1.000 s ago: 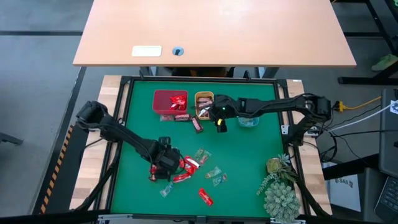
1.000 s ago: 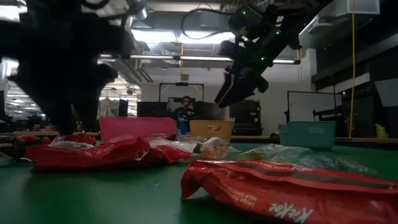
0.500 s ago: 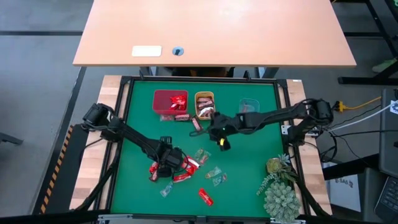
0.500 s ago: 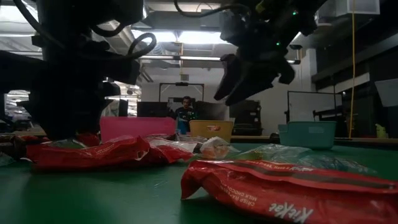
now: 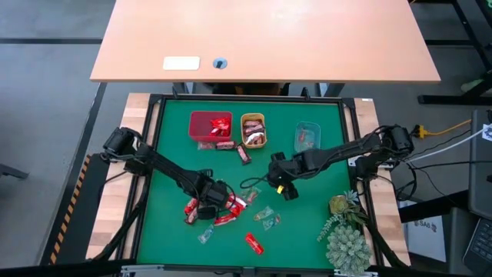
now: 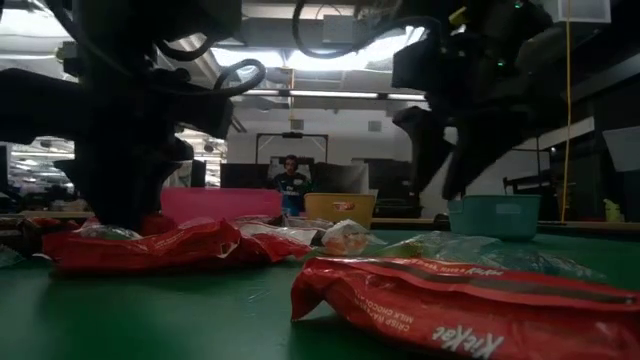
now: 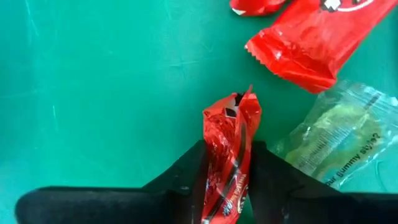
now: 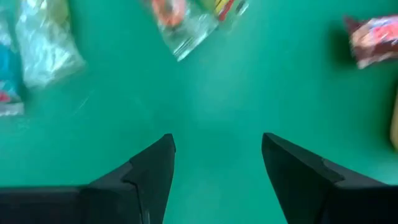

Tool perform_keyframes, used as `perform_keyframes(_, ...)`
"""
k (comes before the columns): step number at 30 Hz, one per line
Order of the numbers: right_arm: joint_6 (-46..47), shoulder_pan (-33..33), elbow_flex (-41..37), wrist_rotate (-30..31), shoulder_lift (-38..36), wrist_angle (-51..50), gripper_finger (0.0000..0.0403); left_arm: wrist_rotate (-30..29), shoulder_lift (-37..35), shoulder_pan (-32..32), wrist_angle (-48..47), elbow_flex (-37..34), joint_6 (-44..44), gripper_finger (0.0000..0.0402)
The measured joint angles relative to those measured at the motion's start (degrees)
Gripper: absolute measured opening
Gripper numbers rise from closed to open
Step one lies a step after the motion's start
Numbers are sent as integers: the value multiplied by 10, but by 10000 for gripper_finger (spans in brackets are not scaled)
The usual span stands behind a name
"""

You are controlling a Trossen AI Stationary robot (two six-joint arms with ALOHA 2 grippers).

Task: Sort candy
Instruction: Put the red chocolate bar into the red bin

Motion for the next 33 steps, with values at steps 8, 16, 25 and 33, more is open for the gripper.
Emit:
perform_keyframes(8, 44, 26, 0, -4, 0, -36, 241, -1, 2, 31, 7, 32, -9, 83)
perform_keyframes(16, 76, 41, 0, -19, 0, -59, 241, -4, 2, 81, 1, 80, 10, 85)
perform_keyframes(25, 105, 41, 0, -95, 0, -68, 241, -29, 1, 171, -19, 165, 127, 85)
perform_keyframes(33, 113, 61, 0, -144, 0, -65, 241, -106, 1, 262, -92, 234, 234, 85)
